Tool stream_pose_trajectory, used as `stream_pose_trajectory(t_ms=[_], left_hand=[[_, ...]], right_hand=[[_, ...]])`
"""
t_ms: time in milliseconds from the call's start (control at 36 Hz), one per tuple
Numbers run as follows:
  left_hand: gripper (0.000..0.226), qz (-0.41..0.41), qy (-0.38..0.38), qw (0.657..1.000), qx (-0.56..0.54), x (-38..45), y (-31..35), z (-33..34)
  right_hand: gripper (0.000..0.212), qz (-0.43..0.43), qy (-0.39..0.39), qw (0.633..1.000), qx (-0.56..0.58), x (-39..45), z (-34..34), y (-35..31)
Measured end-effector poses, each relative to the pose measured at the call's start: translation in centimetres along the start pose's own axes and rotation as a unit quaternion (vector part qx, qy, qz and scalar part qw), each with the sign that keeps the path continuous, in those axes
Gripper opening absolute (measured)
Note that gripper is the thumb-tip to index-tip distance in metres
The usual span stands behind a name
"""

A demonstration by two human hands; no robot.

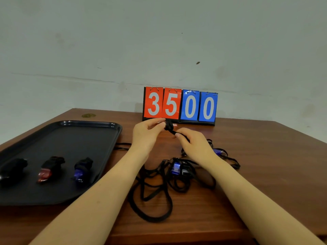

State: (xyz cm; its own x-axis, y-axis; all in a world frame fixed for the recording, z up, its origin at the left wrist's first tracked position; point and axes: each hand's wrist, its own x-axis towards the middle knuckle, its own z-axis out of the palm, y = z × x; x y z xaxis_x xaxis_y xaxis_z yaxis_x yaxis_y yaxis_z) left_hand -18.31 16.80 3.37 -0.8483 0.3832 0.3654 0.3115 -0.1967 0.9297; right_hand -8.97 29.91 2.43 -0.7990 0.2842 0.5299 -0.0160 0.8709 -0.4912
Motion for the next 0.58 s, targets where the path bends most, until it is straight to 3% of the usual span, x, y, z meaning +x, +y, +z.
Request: stream_pose_trajectory(t_ms=[278, 417, 583], left_hand=[[0.024, -0.087, 0.011, 0.983, -0.159, -0.13, -0.04, 0.01], [0.021, -0.002, 0.019, 1.0, 0.014, -0.18, -0.2, 0.32], [0.021, 0.087, -0.003, 0.982, 0.168, -0.08, -0.16, -0.08]], right_hand=[[0.02, 0.004, -0.009, 1.0, -0.005, 0.0, 0.13, 0.22], [0.019, -0.028, -0.008, 0.999, -0.032, -0.09, -0.06, -0.01], [0.017, -0.063, 0.039, 0.995, -0.063, -0.07, -0.27, -0.13]])
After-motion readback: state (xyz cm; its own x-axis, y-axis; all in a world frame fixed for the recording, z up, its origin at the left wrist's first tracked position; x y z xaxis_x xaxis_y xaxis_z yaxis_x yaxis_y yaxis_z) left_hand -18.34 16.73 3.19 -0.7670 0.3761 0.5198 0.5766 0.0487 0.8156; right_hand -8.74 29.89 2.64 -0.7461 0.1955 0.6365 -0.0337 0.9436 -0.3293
